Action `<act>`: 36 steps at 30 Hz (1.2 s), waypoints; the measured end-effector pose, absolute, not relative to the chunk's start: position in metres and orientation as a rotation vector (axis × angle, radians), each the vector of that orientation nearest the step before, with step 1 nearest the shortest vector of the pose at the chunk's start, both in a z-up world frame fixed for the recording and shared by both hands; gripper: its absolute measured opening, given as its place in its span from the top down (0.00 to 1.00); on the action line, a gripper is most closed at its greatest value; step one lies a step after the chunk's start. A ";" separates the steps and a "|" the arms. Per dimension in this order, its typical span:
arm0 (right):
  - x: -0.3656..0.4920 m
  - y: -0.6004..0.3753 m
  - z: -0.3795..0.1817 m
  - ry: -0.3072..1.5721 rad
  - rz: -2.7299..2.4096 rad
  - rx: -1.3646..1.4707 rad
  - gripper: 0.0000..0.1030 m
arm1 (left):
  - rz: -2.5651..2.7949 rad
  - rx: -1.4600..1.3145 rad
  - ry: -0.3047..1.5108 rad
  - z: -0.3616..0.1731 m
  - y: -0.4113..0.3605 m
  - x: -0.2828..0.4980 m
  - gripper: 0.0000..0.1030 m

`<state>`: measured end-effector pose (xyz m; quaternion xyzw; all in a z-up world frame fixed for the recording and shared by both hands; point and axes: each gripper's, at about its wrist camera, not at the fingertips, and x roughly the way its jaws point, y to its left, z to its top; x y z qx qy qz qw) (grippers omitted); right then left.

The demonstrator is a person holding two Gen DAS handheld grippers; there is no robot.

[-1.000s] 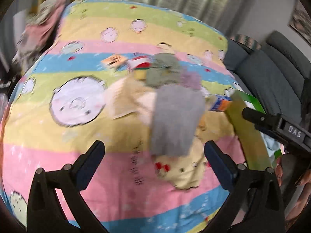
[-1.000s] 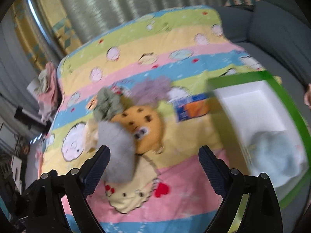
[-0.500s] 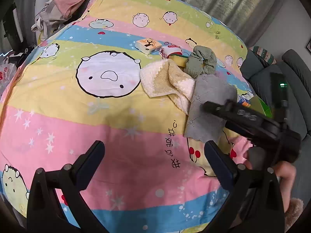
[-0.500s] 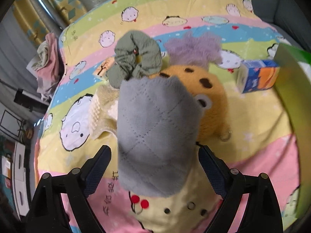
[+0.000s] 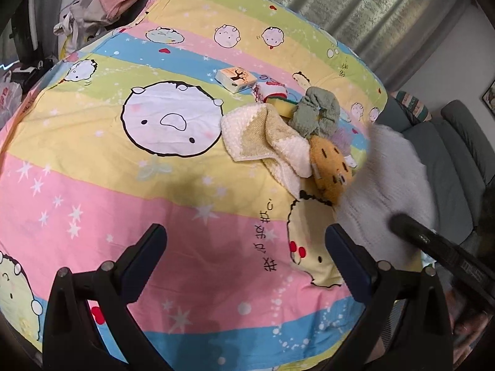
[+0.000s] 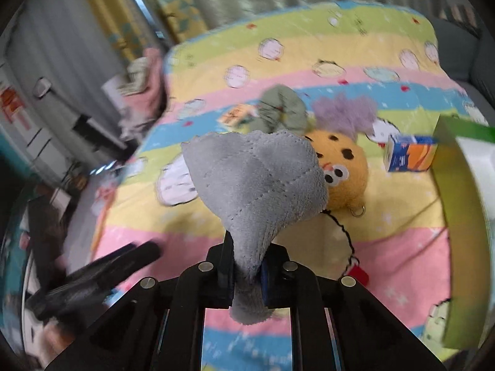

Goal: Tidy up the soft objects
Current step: 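Grasp the grey quilted cloth with the right gripper and lift it, then carry the grey cloth in the right gripper into the box and release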

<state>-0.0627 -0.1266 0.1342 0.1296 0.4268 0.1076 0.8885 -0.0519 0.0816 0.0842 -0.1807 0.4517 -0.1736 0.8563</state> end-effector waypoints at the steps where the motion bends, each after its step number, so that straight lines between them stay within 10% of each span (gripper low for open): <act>1: -0.070 -0.126 0.143 0.885 0.251 0.261 0.86 | -0.371 -0.391 0.947 0.085 0.083 -0.052 0.01; 12: -0.069 -0.094 0.077 1.182 0.383 0.132 0.86 | -0.386 -0.369 1.011 0.074 0.074 -0.056 0.01; 19: -0.064 -0.121 0.071 1.178 0.258 0.227 0.31 | -0.445 -0.374 1.076 0.057 0.056 -0.057 0.01; 28: -0.061 -0.149 0.090 1.092 0.282 0.393 0.30 | -0.580 -0.314 1.132 0.046 0.008 -0.068 0.16; 36: -0.046 -0.134 0.050 1.192 0.349 0.495 0.57 | -0.631 -0.228 1.101 0.049 -0.019 -0.072 0.62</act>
